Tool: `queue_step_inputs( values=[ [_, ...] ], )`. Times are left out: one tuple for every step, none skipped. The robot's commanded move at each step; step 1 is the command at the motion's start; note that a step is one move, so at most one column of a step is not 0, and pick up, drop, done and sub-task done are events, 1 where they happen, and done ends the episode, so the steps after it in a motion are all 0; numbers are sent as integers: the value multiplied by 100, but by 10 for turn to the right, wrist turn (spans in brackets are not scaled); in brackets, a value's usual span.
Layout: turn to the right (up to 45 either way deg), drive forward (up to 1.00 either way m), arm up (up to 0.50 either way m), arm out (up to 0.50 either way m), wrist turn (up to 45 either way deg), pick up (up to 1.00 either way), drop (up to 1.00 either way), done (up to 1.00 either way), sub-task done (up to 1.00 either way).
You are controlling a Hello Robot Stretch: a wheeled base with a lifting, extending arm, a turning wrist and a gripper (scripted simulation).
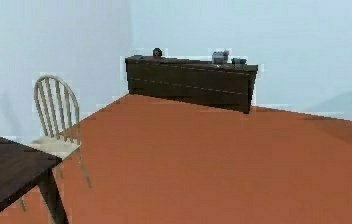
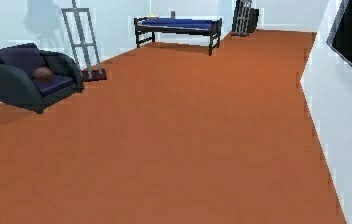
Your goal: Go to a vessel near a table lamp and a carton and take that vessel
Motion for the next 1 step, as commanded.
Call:
queue_step_inputs(
  values=[
    [30,0,0,0,0,0,0,0,0]
  ],
)
